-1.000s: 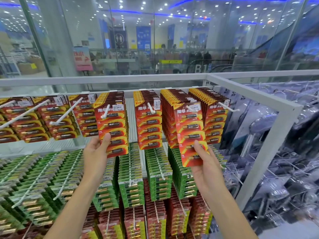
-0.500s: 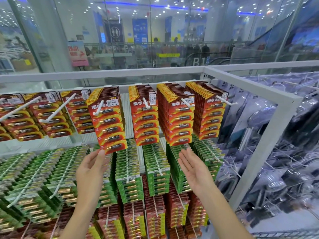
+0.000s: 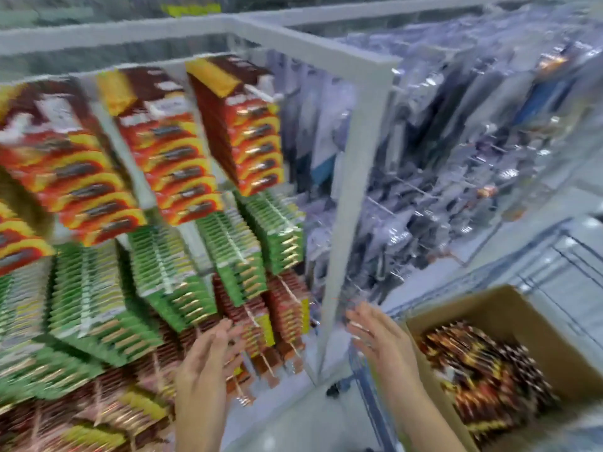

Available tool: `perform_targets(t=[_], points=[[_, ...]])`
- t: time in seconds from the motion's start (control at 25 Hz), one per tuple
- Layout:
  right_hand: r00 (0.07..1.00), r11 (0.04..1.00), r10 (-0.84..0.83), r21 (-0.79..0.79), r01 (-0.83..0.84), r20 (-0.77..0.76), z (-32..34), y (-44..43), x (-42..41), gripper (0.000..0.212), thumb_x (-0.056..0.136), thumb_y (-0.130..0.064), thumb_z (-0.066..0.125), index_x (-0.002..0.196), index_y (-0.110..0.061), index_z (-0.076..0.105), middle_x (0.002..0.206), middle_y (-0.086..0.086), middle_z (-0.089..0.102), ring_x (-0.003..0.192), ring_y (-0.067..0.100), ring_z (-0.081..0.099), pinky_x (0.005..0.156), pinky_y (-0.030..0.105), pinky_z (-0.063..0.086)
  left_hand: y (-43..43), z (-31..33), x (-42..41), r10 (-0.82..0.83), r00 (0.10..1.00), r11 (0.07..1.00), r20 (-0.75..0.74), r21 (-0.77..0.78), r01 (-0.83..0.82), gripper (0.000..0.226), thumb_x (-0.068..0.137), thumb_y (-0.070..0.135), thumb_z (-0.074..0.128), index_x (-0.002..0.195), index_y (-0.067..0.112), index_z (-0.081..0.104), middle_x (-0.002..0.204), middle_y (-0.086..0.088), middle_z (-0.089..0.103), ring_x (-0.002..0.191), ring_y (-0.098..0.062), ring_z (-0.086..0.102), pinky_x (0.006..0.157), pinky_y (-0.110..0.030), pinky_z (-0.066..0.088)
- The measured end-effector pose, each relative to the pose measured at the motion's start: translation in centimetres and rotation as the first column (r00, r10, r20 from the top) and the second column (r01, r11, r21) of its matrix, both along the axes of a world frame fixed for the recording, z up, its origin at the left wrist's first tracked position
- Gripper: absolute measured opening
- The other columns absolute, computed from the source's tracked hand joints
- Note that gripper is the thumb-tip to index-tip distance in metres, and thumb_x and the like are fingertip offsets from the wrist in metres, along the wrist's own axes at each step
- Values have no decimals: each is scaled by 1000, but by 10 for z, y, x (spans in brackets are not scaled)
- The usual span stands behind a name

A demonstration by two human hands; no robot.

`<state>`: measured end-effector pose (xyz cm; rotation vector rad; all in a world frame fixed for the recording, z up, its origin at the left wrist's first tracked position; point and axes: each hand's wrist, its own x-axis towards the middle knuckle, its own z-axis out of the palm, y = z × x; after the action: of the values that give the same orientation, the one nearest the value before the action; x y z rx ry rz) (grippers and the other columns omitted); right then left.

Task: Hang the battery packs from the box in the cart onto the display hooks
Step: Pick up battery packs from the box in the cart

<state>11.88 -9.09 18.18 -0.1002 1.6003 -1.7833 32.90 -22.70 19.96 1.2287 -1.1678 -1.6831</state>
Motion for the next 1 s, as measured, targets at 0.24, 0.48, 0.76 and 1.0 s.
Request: perform_targets(t=[0.24,0.48,0.76,1.0], points=[[975,962,-209,163,219,-77,-33,118,-77,28,86,-42,75,101,-18,78,105,5,78,104,21,72,95,40,52,73,-49,-134,-263,960,964,99,67,257,17,105,11,54,100,12,70,100,-14,75,80,-25,72,73,-34,57],[937,885,-336,310,347,-93,-79,217,-159,25,92,-45,73,109,-27,76,105,-8,76,106,19,71,99,43,54,161,-109,-268,-580,777,814,244,190,548,18,106,25,57,105,21,74,97,8,80,93,-18,75,86,-37,55],[922,836,-387,422,351,-1,-126,275,-224,16,93,-39,73,107,-31,76,107,-9,75,108,14,69,103,42,53,217,-198,-411,-734,557,676,388,346,650,16,105,28,57,105,25,72,106,3,76,96,-14,73,93,-42,59],[903,795,-425,500,343,57,-137,288,-248,12,95,-41,69,103,-34,74,105,-16,72,104,3,64,93,26,48,229,-288,-524,-693,577,698,432,601,389,30,94,37,74,101,10,65,100,-9,70,89,-26,72,70,-34,62]])
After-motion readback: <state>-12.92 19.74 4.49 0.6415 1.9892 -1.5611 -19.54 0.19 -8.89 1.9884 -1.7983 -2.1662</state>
